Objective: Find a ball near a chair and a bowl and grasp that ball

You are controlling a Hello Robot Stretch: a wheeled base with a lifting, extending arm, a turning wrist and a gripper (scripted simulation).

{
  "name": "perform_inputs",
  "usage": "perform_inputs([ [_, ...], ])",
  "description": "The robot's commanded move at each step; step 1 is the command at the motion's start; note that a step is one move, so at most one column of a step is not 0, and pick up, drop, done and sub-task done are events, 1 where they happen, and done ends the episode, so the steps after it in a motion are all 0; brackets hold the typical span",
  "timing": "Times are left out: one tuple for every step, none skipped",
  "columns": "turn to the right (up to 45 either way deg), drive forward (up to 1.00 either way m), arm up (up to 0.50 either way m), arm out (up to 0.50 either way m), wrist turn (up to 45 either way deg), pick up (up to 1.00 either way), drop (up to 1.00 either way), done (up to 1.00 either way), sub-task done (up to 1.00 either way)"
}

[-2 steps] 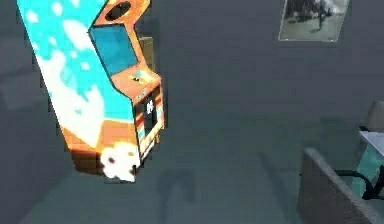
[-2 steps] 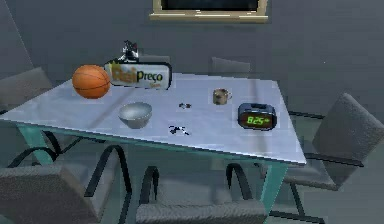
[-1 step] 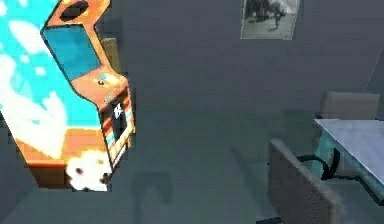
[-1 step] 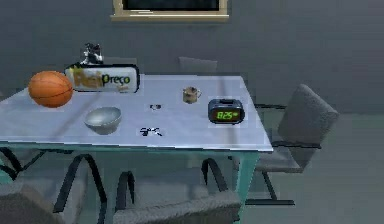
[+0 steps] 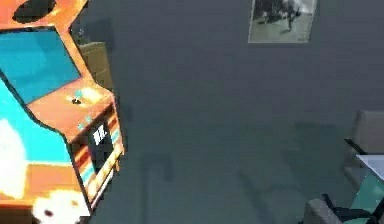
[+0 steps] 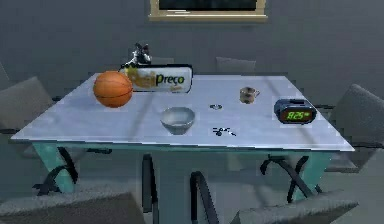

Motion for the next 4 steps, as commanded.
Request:
perform_inputs([
  [-18.0, 0.0, 0.0, 0.0, 0.0, 0.0, 0.0, 0.0, 0.0],
  [33.0, 0.0, 0.0, 0.0, 0.0, 0.0, 0.0, 0.0, 0.0],
  [0.0, 0.7, 0.0, 0.0, 0.0, 0.0, 0.0, 0.0, 0.0],
  [36.0, 0.0, 0.0, 0.0, 0.0, 0.0, 0.0, 0.0, 0.0],
])
